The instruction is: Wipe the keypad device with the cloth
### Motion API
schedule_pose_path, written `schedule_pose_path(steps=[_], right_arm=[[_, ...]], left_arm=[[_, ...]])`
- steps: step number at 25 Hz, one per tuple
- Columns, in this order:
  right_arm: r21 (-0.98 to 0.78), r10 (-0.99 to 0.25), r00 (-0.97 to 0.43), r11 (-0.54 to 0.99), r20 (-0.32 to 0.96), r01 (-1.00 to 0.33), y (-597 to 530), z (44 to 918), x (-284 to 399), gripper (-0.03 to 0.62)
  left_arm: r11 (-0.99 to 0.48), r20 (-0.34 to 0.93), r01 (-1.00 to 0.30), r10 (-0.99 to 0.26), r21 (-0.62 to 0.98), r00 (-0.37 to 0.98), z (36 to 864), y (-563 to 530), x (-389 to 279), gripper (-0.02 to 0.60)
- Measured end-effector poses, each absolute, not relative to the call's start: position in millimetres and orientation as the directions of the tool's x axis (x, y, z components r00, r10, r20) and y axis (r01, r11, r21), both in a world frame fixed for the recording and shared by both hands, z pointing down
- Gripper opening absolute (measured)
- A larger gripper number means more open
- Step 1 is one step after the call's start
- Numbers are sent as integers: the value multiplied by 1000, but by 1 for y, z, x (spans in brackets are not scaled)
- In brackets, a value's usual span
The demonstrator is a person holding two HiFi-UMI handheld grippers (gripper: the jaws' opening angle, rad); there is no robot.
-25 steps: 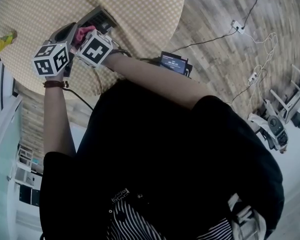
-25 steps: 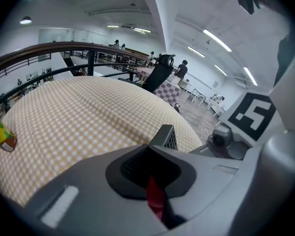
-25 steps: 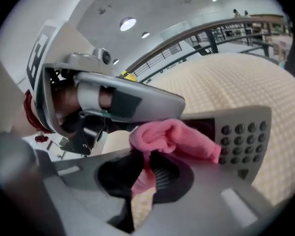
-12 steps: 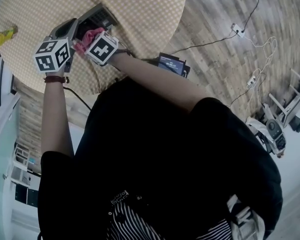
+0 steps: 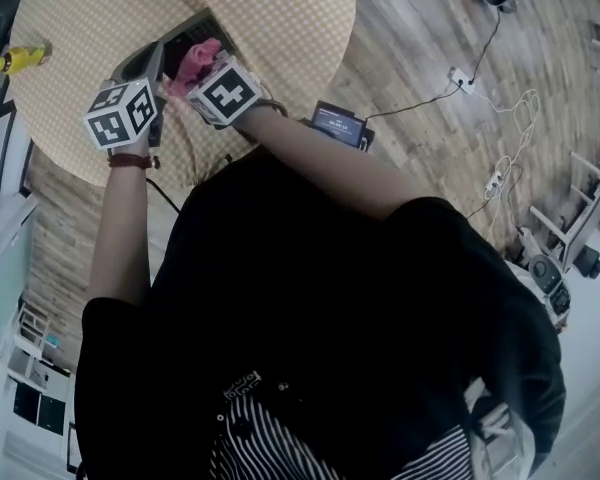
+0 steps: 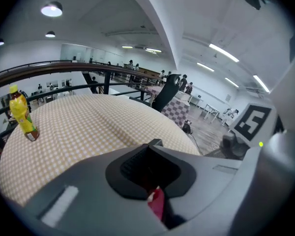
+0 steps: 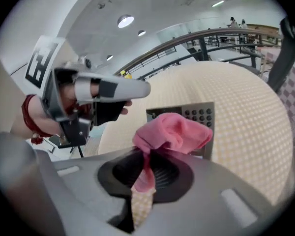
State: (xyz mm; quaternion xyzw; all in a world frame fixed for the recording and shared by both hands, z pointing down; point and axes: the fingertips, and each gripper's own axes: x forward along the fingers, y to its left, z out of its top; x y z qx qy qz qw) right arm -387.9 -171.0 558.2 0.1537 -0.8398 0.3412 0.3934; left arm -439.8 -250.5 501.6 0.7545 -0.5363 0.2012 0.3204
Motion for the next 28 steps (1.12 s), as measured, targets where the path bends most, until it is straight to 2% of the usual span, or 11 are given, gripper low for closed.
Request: schedule_pose_path(steps=[5,8,14,23,28], right_arm=[[-423,-69,-722,771,688,-477,-136,473,-372,44],[-404,-108,-756,791,646,-459,-117,444,-370,44],[-387,-145,-754,787,641,-480,-93,457,-361,44],[-280,-181,-697,824,694,-493,-10,423,-309,44],[-256,-182,-708,847,682,-465,3,434,-318,44]], left_arm=[[-246,552,-909,-731,337,402,433,-170,-417,2],[-258,526,-897,-738,360,423,424,-132,-405,2],[-247,470,-872,-763,423,445,449,-96,-386,2],[-288,380,-829,-783,479,492,418,0,-342,3],[-264,363,-824,-800,501,477,438,22,-343,3]])
